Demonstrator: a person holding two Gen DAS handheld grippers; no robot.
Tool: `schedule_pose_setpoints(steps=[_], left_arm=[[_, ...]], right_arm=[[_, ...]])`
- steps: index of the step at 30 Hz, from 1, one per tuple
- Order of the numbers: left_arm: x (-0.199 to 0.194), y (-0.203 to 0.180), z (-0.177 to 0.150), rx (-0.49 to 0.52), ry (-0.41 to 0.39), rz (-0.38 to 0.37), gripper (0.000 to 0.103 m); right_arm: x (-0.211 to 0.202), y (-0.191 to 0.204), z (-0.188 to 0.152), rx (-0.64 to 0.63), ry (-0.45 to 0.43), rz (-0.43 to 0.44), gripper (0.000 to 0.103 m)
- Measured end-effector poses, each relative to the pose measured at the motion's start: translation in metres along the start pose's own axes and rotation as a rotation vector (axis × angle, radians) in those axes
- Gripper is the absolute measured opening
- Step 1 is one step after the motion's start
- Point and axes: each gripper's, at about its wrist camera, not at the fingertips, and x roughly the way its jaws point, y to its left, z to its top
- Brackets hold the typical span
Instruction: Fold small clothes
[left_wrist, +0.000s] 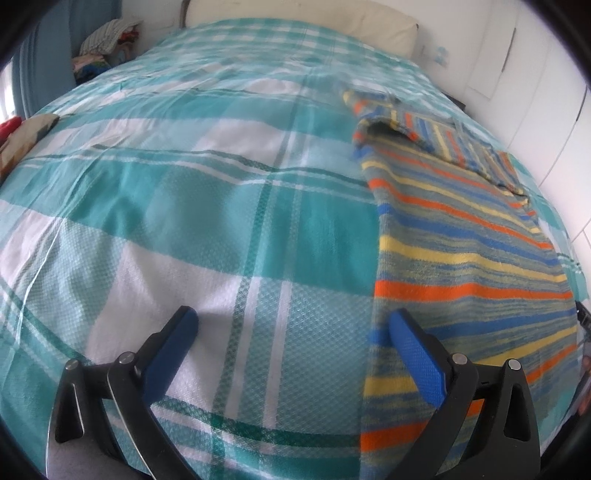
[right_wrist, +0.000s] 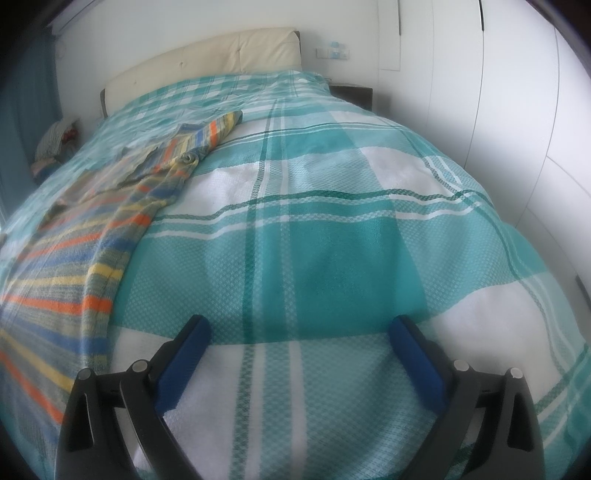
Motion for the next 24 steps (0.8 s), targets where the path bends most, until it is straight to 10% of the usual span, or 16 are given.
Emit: schedule_pose_setpoints(steps=[13, 18, 24], left_arm=[[0.001, 0.000, 0.000, 0.001, 0.010, 0.014, 0.102], [-0.016, 0.010, -0.002, -0.038, 0.058, -0.097, 0.102], [-0.048, -0.014, -0.033, 0.041, 0.107, -0.303, 0.098]], right_arm=[[0.003, 0.001, 0.002, -0.002, 0.003, -0.001, 0.098], [-0.007, -0.002, 0.008, 0.003, 0.062, 0.044, 0.096], [-0.081, 0.019, -0.006, 0.026, 0.189, 0.405, 0.089]])
